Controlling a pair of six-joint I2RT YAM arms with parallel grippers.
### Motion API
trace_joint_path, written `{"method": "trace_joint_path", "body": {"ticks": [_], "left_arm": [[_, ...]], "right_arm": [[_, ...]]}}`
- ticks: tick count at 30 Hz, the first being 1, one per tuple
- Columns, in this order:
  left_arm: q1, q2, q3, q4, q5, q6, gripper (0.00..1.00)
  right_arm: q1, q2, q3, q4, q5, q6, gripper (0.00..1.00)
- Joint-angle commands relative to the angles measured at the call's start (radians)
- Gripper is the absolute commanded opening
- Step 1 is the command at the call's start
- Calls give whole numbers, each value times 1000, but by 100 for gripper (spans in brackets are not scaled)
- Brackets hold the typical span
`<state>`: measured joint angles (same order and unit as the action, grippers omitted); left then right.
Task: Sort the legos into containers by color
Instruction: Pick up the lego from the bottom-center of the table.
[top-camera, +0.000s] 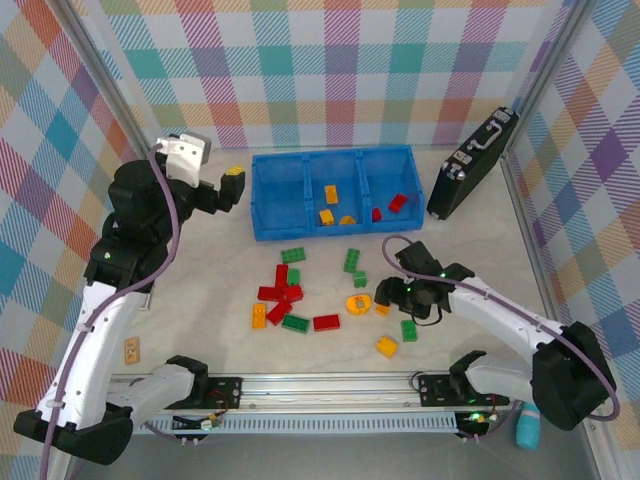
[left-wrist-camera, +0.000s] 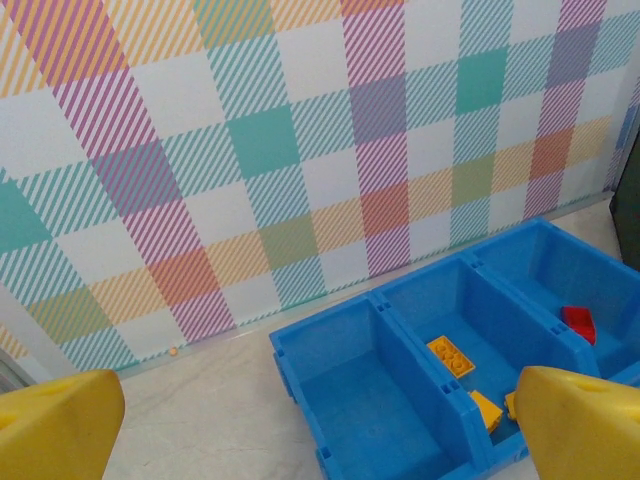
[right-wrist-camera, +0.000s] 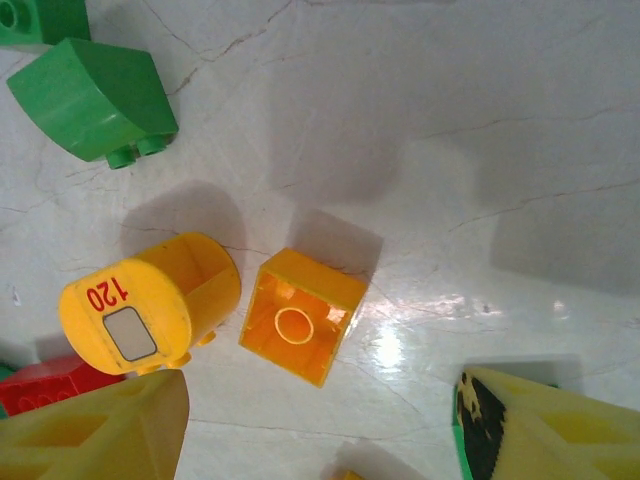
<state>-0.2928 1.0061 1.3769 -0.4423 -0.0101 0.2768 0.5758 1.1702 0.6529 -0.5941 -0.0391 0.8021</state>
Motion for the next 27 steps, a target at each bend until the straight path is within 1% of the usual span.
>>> {"method": "trace_joint_path", "body": {"ticks": [1,7,17,20,27], "left_arm": [[-3,-23,-13,14,7,-8,100],[-3,-42,-23,11,-6,2,100],[-3,-70,-45,25,-19,16,100],[-3,-72,-46,27,-21,18,100],[-4,-73,-47,23,-27,22,100]], "right_arm": [[3,41,-11,75,-37,88,72],[4,140,7,109,-38,107,71],[4,238,3,126,-7,114,61],[4,273,12,136,-13,102,60],[6,334,39,140,-9,73,48]]}}
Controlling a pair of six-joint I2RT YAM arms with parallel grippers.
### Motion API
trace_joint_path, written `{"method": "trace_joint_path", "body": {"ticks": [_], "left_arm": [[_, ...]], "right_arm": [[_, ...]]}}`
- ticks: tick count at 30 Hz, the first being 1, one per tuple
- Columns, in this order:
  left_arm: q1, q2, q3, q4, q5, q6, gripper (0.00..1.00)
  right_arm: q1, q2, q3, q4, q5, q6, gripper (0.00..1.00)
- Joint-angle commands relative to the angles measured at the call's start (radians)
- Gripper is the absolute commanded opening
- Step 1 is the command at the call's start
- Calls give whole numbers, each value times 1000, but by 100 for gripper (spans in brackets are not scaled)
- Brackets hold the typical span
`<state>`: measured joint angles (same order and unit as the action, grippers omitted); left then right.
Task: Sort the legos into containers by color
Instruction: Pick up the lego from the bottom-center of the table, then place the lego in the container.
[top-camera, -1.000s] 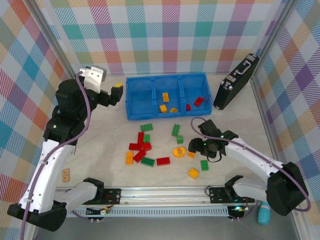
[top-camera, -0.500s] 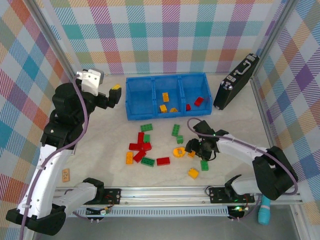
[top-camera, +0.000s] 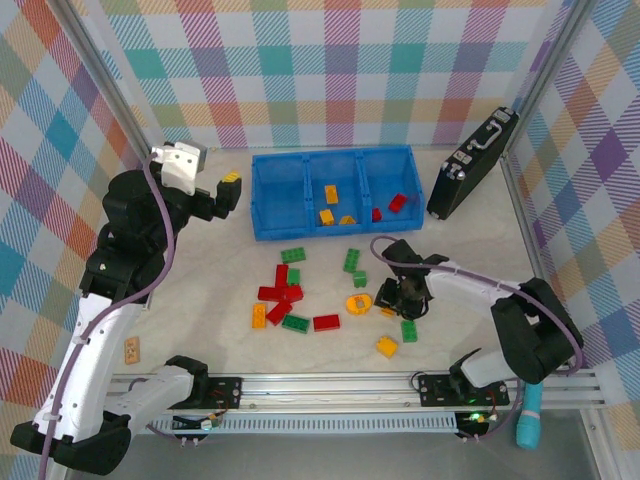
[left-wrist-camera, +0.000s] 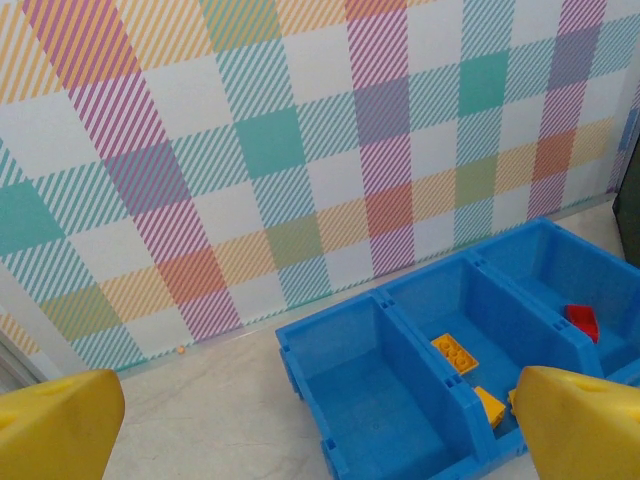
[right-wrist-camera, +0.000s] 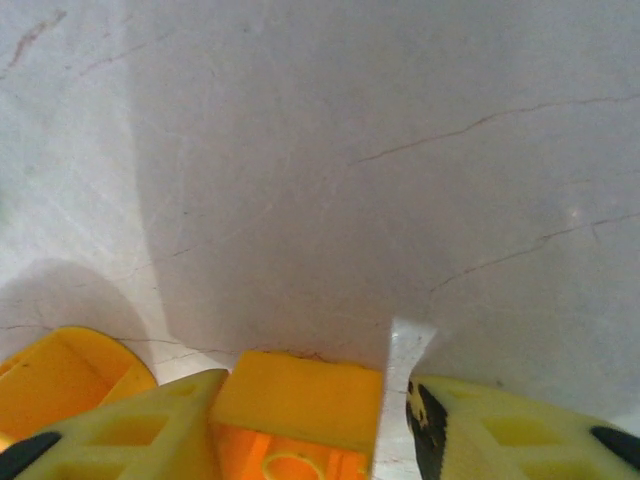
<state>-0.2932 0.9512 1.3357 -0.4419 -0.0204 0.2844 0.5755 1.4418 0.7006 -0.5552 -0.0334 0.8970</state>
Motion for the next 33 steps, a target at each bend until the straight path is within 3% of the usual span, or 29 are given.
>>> {"method": "trace_joint_path", "body": {"ticks": [1,8,14,21,27,33], "left_arm": [[-4,-18,-4,23,-18,16,100],[-4,-21,-1,18,-22,28,100],[-4,-65,1,5,-42,42,100],[-5,-84,-9,8,-53,53,100],[-4,-85,-16,17,-50,53,100],[-4,-87,-22,21,-48,52,100]], "right_arm": [[6,68,-4,97,-12,-27,45],[4,85,63,12,0,-121,28],[3,199,526,-241,73,-437,28],[3,450,1011,-245,105,-676,29],[3,658,1253,-177,154,-800,30],[2,798,1368,-174,185,-849,33]]}}
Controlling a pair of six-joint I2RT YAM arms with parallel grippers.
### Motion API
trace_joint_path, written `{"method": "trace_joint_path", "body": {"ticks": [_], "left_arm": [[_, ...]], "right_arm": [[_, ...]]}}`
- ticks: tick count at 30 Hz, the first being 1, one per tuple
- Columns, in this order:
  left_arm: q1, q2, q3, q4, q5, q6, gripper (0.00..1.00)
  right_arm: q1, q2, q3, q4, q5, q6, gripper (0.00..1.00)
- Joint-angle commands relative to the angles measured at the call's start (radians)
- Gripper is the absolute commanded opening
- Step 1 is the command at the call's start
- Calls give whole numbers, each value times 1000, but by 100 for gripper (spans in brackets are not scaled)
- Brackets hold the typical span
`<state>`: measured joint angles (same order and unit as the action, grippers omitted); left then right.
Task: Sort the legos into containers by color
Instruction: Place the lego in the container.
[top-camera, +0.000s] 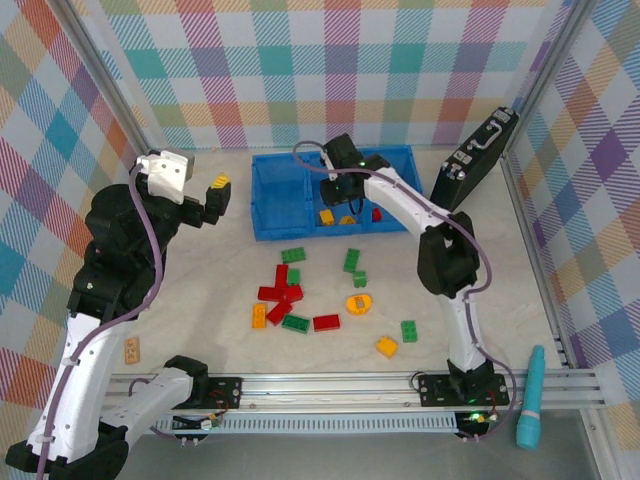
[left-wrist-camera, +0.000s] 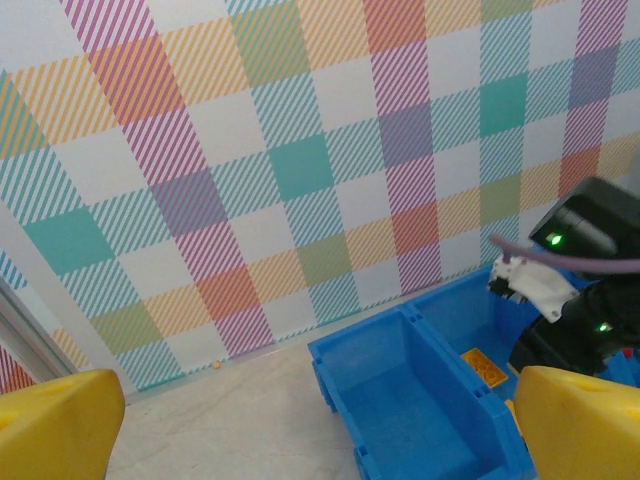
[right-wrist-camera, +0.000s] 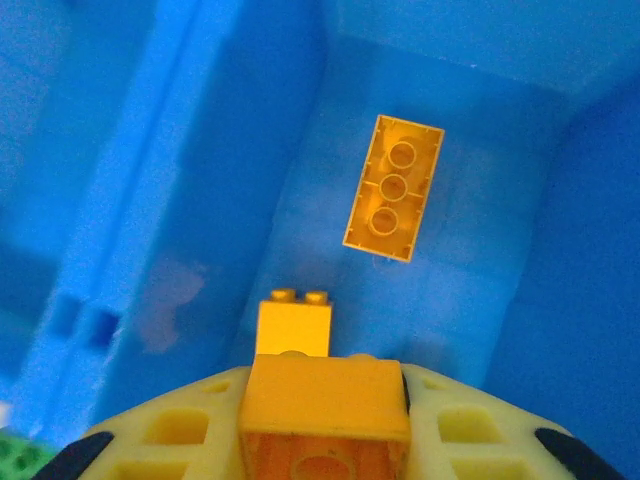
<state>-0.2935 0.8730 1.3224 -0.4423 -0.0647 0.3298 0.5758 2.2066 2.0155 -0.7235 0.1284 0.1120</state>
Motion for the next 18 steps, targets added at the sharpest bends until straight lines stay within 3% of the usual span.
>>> {"method": "trace_joint_path", "body": {"ticks": [1,7,18], "left_arm": [[-4,-12,-13,26,-3,6,100],[-4,1,-37,43,-20,17,100],[-4,35,-36,48,-26,26,100]], "right_arm": [[1,54,65,-10,21,-66,34],[4,99,59,-1,-22,-40,41],[27,-137,-47,-37,-70,-5,61]]}}
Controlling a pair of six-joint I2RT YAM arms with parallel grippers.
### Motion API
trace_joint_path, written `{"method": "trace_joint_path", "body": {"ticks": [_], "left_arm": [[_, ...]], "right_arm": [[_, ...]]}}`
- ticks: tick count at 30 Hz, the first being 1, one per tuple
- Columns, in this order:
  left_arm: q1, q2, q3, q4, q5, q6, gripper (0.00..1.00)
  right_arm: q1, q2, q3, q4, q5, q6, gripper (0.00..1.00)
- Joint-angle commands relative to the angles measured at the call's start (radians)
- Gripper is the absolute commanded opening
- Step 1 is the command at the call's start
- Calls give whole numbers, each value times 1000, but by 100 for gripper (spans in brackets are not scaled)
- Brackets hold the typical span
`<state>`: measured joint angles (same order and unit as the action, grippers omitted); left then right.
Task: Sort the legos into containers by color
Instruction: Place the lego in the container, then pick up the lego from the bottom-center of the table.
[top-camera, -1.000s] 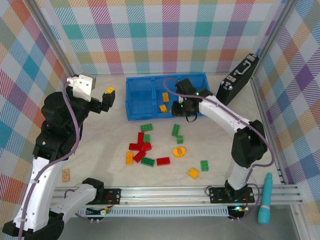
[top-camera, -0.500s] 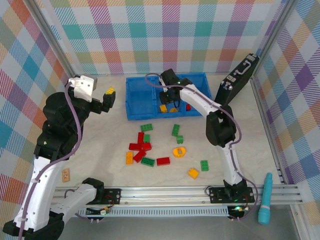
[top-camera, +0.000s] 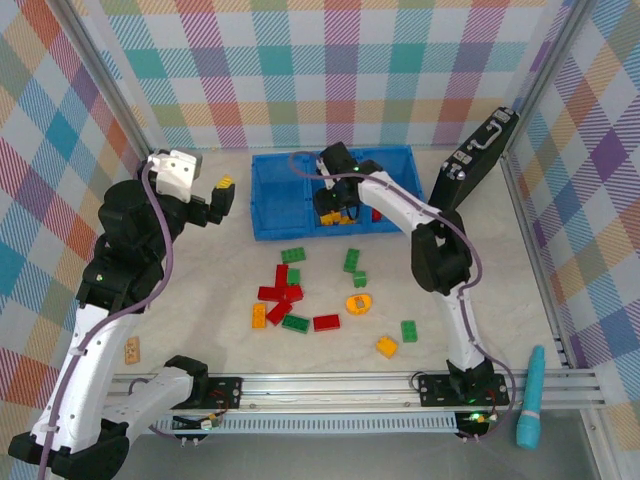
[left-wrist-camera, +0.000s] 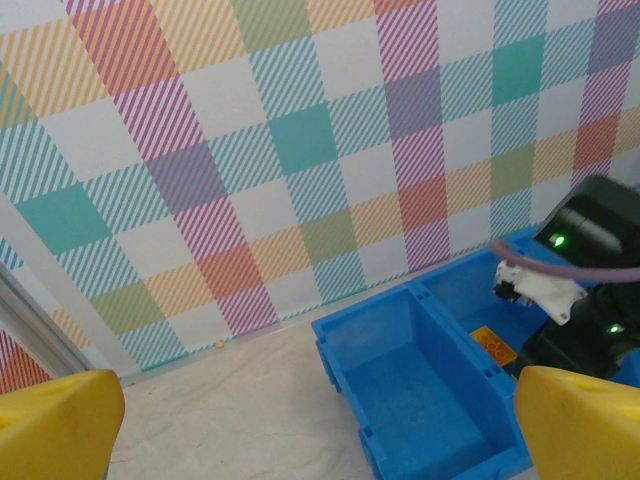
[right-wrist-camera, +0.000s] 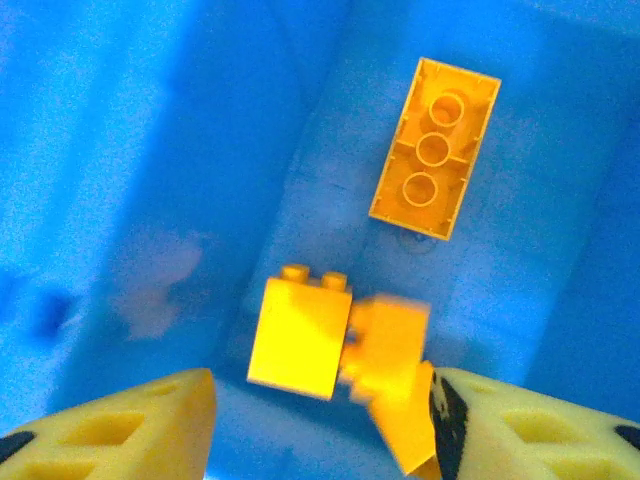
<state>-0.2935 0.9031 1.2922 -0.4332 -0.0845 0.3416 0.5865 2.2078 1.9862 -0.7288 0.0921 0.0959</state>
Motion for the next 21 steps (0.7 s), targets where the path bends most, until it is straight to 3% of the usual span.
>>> {"method": "trace_joint_path", "body": {"ticks": [1,12,21], "left_arm": [[-4,9,-2,38,-1,13,100],[-4,-39,-10,37,6,8,100],[-4,-62,-15,37,28,-9,100]], "right_arm": [[20,-181,-53,-40,-35,18,63],[85,-710,-755,-44,-60,352,74],[155,-942,-1072,-29,-91,606,86]]}}
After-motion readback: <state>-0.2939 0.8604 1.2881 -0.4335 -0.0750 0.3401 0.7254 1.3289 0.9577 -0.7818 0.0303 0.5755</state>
